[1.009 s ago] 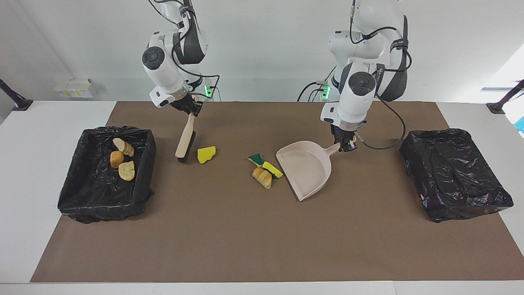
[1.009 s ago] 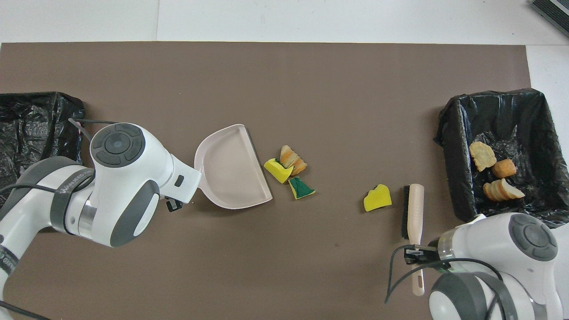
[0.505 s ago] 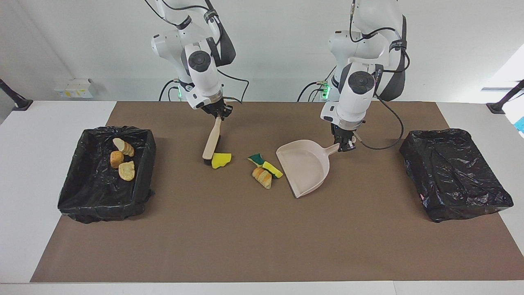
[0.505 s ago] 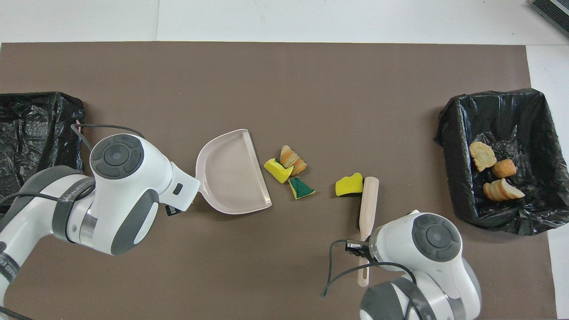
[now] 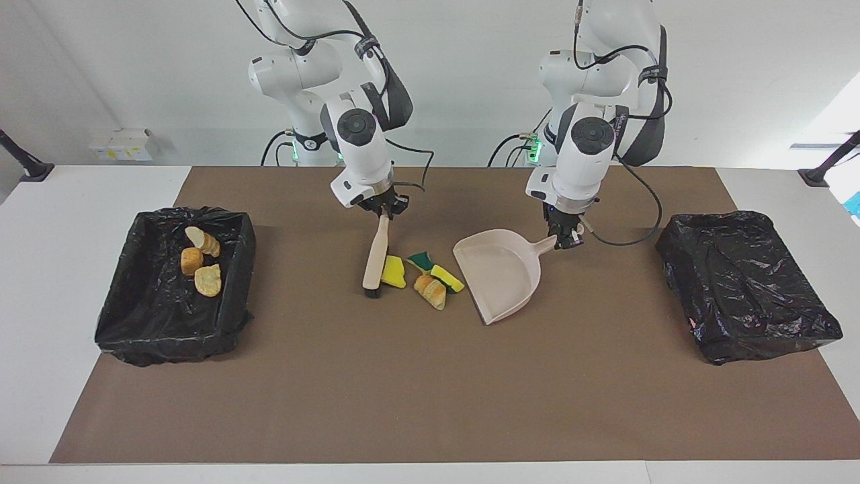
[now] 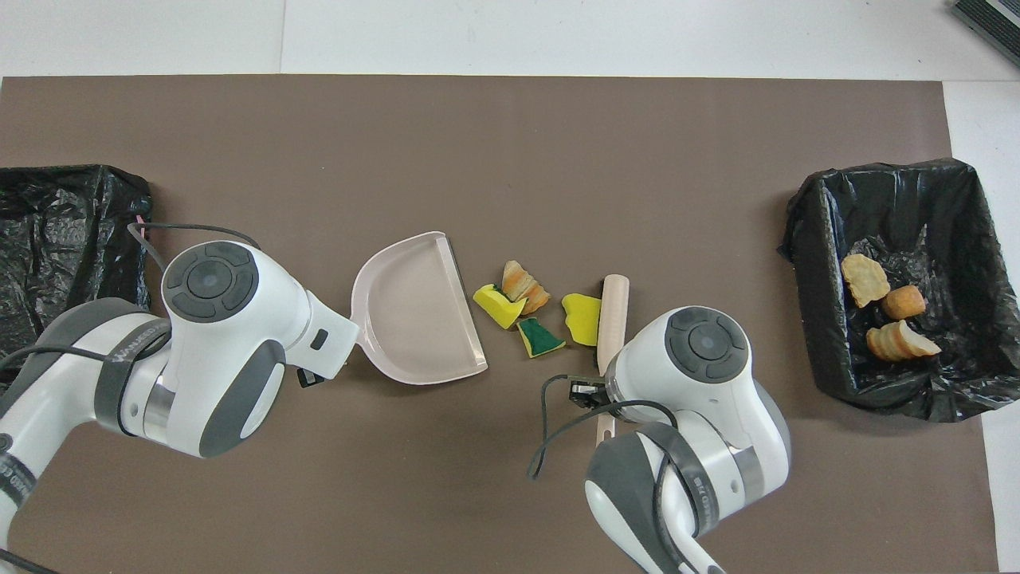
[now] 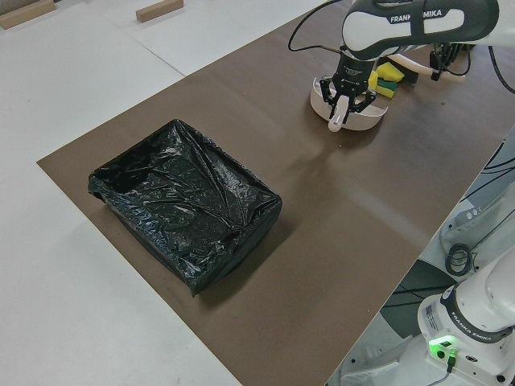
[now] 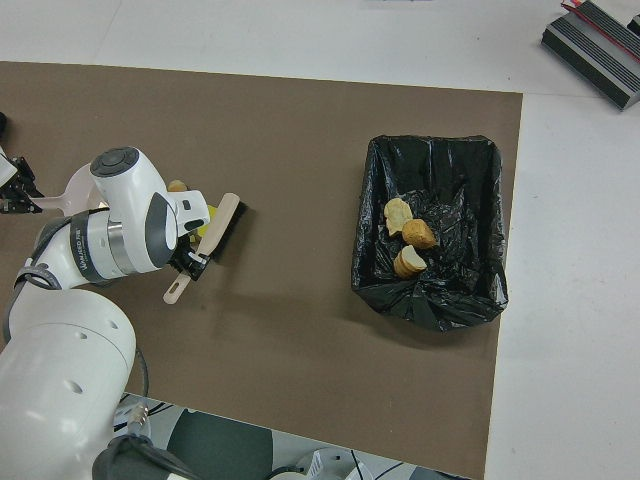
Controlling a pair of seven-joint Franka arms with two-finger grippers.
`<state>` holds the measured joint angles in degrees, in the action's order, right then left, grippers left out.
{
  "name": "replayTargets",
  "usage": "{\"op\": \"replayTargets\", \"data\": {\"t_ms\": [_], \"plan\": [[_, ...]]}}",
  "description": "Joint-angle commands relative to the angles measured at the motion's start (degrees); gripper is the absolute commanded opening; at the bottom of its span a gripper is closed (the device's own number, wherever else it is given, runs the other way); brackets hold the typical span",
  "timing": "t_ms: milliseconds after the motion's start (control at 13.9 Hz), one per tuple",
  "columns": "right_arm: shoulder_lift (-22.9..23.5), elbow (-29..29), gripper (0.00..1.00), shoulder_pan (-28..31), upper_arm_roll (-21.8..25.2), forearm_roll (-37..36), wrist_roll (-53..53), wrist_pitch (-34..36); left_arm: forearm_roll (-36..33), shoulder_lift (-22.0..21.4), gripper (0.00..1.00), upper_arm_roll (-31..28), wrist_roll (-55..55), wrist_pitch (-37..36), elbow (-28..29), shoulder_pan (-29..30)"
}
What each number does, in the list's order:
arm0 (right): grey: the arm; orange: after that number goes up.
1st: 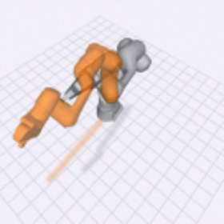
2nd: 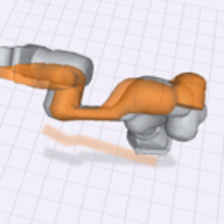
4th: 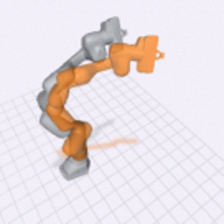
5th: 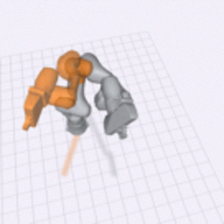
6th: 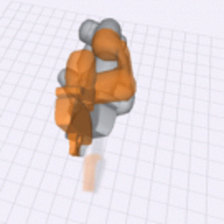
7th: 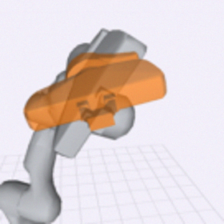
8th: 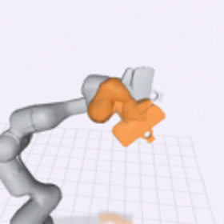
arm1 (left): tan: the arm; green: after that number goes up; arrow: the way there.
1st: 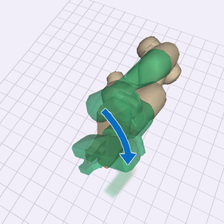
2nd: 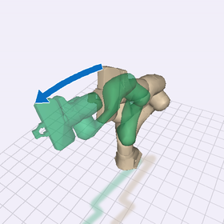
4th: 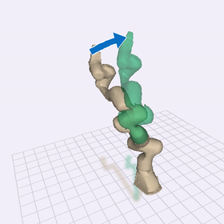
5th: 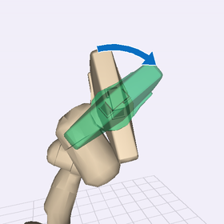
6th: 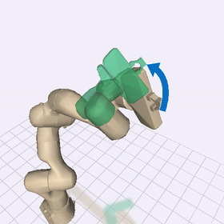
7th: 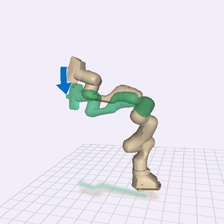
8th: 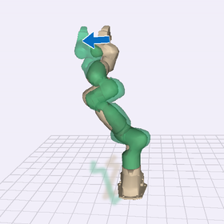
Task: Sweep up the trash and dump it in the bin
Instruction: 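Brush the sponge pieces and crumbs into the dustpan with the right gripper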
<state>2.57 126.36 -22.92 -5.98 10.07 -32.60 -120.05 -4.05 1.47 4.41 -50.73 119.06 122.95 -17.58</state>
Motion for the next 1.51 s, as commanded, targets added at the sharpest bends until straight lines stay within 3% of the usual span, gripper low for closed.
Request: {"op": "replayTargets", "data": {"t_ms": [0,288,433,649,793,1009,1153,1442], "plan": [[5.8,-5.6,0.0,-3.1,-0.4,0.6,-1.5,-0.5,-0.9,-2.0,0.0,-0.5,0.1,1.4,2.1,-0.7],[11.5,-14.2,0.0,-9.4,-1.2,1.4,-0.4,-0.9,-0.9,-2.0,0.0,-0.5,0.1,1.4,2.1,-0.7],[13.2,-17.9,0.0,-11.2,-1.7,6.2,-0.1,-2.5,-0.9,-2.0,0.0,-0.5,0.2,1.4,2.2,-0.7],[13.6,-18.1,0.0,-13.1,-1.8,11.2,1.1,-8.3,-0.8,-2.0,0.0,-0.5,1.1,1.5,2.1,-0.4],[13.5,-18.4,0.0,-13.2,-1.8,10.5,1.3,-7.1,-0.4,-1.6,0.0,-0.6,2.0,1.9,1.7,0.2],[9.3,-18.1,0.0,-11.7,-1.0,10.2,1.1,1.2,1.7,-1.6,0.0,-0.7,2.3,3.1,1.7,1.2],[6.1,-18.2,0.0,-7.9,-1.3,6.3,1.2,5.8,3.9,-1.4,0.0,-0.7,2.9,4.3,1.7,1.9],[2.6,-18.2,0.0,-5.9,-1.1,-1.3,1.1,11.1,4.6,-1.6,0.0,-0.8,4.5,5.0,1.6,3.1]]}}
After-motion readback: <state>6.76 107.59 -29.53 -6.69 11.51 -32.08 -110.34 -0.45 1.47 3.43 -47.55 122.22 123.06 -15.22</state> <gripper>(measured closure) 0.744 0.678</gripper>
